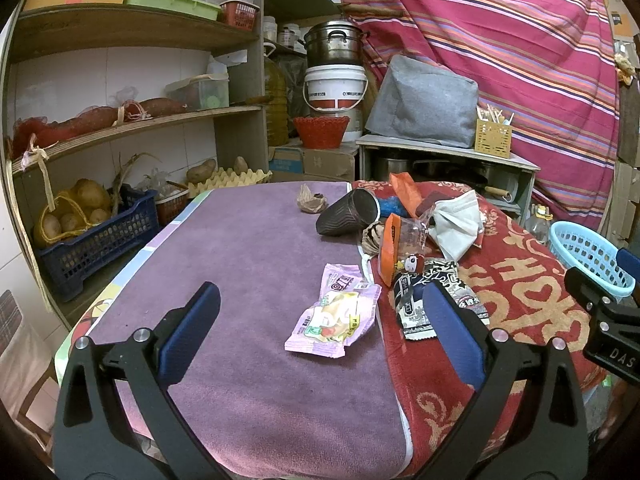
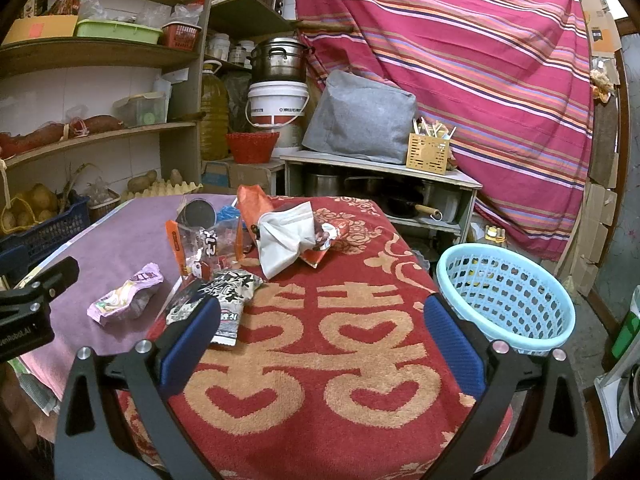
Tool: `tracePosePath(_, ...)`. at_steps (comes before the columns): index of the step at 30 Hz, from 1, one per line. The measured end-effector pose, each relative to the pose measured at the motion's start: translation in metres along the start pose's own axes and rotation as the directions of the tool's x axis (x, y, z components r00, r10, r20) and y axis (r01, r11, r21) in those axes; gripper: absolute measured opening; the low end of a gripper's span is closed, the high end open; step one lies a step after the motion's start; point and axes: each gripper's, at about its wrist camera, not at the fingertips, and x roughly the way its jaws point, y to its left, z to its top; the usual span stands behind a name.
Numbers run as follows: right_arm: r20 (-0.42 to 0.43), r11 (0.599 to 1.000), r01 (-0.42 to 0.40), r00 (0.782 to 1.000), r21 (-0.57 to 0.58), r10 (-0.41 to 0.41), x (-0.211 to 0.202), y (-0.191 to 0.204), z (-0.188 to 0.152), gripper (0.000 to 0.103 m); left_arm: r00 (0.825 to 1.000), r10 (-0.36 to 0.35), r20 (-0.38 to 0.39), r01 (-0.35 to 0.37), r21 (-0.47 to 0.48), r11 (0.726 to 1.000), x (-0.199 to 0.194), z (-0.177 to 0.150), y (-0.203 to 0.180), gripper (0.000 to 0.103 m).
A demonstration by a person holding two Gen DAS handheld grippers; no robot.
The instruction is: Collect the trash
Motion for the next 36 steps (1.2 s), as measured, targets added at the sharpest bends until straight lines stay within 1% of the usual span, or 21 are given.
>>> tracePosePath(8, 0.004, 1.000, 0.006, 1.000, -0.014, -0.006, -0.0009, 0.0011, 0.0014, 0.099, 1.000, 0.004, -0.006, -0.004, 0.001, 1.000, 0.0016, -0.0034, 0.0030, 0.098)
tracePosePath(16, -0.002, 1.000, 0.006, 1.000, -0.015, -0.006, -0.0013, 0.0011, 0.0021, 0.099, 1.000, -0.009, -0.007, 0.009, 0.005, 1.000, 0.0030, -0.0055, 0.0023, 0.098)
tracePosePath(36, -0.007, 1.000, 0.009, 1.000, -0.013, -0.010, -0.0016, -0.0001, 0.0025, 0.099, 1.000, -0.012, -0.008, 0.013, 0.009, 1.000, 0.0024, -0.0044, -0.0015, 0.098)
